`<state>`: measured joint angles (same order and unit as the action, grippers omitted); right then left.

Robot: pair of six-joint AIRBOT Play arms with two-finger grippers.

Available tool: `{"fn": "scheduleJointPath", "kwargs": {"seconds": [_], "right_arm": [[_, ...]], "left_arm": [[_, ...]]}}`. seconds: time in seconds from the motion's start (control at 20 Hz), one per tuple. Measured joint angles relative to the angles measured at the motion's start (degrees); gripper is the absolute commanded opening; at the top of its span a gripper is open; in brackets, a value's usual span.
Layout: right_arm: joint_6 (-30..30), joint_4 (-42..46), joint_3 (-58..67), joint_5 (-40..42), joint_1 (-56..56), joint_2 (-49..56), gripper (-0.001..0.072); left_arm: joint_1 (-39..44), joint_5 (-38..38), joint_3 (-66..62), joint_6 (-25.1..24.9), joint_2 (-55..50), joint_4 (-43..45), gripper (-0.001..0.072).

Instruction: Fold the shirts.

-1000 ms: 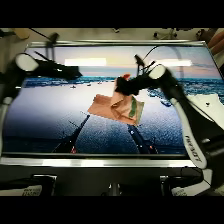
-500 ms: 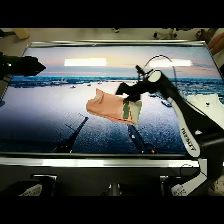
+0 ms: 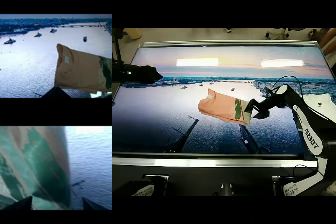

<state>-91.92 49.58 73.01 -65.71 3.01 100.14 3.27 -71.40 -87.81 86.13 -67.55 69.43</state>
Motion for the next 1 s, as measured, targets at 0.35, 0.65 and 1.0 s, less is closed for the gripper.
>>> {"fn": "scheduleJointPath", "kwargs": {"seconds": [0.35,0.65,1.0], "right_arm": [[7.30,-16.63,9.66,-1.99,-7.58,-0.37,0.0019],[-2.47,-10.78,28.96,-12.33,-26.38,-5.84,0.0019],[-8.68,-6.01,35.76,-24.52,-46.58,-13.07,0.0019]], "left_arm": [[0.31,0.68,0.24,0.00,0.02,0.59,0.0022],[0.31,1.46,0.35,-0.55,0.02,1.81,0.0022],[0.37,3.48,1.46,-0.83,-0.15,2.16,0.0022]]}}
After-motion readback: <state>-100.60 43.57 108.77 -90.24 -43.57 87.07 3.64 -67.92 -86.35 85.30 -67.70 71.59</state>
